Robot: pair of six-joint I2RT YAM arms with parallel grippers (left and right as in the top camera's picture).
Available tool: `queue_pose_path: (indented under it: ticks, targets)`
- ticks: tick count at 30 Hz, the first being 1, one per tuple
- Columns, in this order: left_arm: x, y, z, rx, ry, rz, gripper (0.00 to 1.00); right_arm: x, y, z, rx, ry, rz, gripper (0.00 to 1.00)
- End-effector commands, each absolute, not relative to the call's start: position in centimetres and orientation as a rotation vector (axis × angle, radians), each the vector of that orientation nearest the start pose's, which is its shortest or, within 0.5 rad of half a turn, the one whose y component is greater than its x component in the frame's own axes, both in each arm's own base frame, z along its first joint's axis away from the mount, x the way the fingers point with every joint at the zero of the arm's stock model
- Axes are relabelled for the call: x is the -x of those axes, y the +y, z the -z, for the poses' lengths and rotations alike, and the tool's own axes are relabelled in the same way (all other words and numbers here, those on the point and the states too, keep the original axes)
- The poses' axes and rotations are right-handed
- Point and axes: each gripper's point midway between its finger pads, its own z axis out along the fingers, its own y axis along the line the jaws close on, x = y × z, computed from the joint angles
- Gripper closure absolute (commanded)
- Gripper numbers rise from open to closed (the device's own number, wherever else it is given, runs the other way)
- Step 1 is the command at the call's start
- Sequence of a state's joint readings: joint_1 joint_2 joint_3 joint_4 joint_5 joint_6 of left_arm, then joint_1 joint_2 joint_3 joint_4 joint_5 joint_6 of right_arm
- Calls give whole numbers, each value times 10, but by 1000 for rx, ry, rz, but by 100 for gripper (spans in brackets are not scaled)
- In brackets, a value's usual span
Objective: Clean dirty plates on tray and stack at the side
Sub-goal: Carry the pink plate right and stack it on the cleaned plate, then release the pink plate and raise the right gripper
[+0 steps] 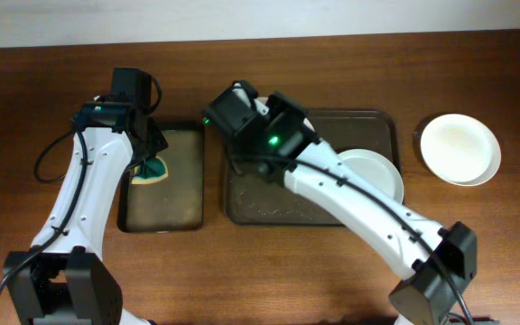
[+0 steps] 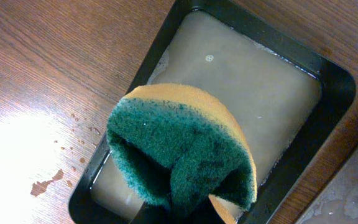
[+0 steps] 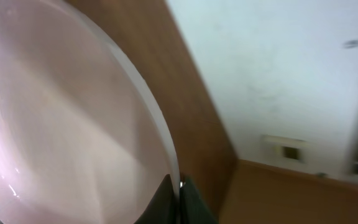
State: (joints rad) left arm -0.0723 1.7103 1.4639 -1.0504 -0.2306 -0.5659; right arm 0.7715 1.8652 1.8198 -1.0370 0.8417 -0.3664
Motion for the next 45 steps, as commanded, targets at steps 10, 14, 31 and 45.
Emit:
queue_pose_path:
  ticks: [10, 14, 31, 45]
  targets:
    - [-376, 12, -141, 708, 2714, -180, 100, -432, -9, -193, 37, 2757, -68, 96]
    - [-378, 12, -141, 708, 2708, -177, 100, -415, -109, -178, -305, 2758, -31, 96]
    - [-382, 12, -143, 706, 2690, -167, 100, -363, -256, -93, -1128, 2480, -25, 83]
    - [-383, 12, -143, 705, 2688, -166, 100, -361, -256, -74, -1110, 2567, 229, 39]
